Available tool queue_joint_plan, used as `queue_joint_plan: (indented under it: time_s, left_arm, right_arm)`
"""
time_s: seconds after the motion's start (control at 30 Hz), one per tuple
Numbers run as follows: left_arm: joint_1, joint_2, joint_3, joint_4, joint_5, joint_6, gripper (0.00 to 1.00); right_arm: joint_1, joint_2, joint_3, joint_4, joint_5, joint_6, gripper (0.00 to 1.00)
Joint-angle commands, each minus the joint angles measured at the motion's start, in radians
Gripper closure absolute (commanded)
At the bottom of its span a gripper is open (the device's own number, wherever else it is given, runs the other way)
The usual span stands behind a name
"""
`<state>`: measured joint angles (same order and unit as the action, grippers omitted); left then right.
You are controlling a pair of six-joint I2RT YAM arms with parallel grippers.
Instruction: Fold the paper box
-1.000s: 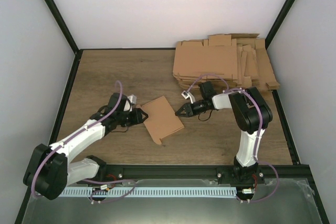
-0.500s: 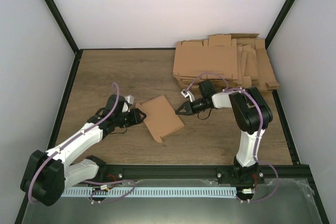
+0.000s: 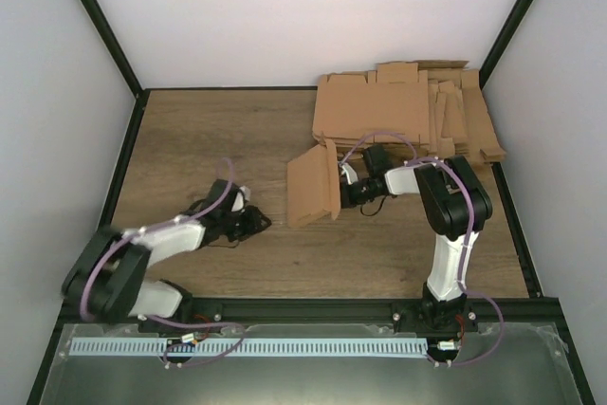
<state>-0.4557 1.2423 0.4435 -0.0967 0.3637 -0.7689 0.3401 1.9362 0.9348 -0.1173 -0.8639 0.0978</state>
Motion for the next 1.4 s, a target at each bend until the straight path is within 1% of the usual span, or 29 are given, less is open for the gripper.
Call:
queue_joint_plan:
  time_s: [0.0,0.1,0.2,0.3,0.47,0.53,0.63,0.73,1.07,1.27,1.37]
  left_arm:
    - [-0.065,0.262,0.126,0.261,0.135,-0.037,0.64]
    - [-0.129,0.354,0.246,0.270,0.119,-0.035,0.64]
    - [-0.153,0.372,0.284,0.265,0.102,-0.030,0.64]
    - [-0.155,0.377,0.281,0.236,0.094,-0.013,0.64]
    - [-0.166,0.370,0.256,0.238,0.108,-0.017,0.64]
    - [-0.181,0.358,0.245,0.240,0.105,-0.028,0.64]
    - [-0.217,0.332,0.231,0.247,0.090,-0.052,0.64]
    - [-0.248,0.308,0.215,0.246,0.075,-0.064,0.64]
    - [-0.282,0.320,0.212,0.233,0.053,-0.054,0.64]
    - [-0.300,0.312,0.209,0.230,0.043,-0.054,0.64]
    - [-0.318,0.310,0.209,0.231,0.038,-0.063,0.64]
  right_arm:
    - [0.013,0.025,0.024,-0.021,0.032,-0.021,0.95]
    - [0.030,0.029,0.053,-0.042,0.043,-0.034,0.93]
    - [0.037,0.040,0.084,-0.045,0.036,-0.035,0.89]
    - [0.039,0.045,0.101,-0.030,0.013,-0.030,0.86]
    - [0.041,0.040,0.123,-0.004,-0.065,-0.035,0.79]
    - [0.055,0.054,0.152,-0.041,-0.107,-0.075,0.78]
    - [0.080,0.082,0.198,-0.103,-0.098,-0.122,0.75]
    - [0.083,0.104,0.210,-0.107,-0.102,-0.124,0.72]
    - [0.103,0.213,0.305,-0.137,-0.146,-0.149,0.72]
    - [0.154,0.237,0.335,-0.244,-0.187,-0.260,0.72]
    - [0.164,0.237,0.334,-0.260,-0.186,-0.275,0.72]
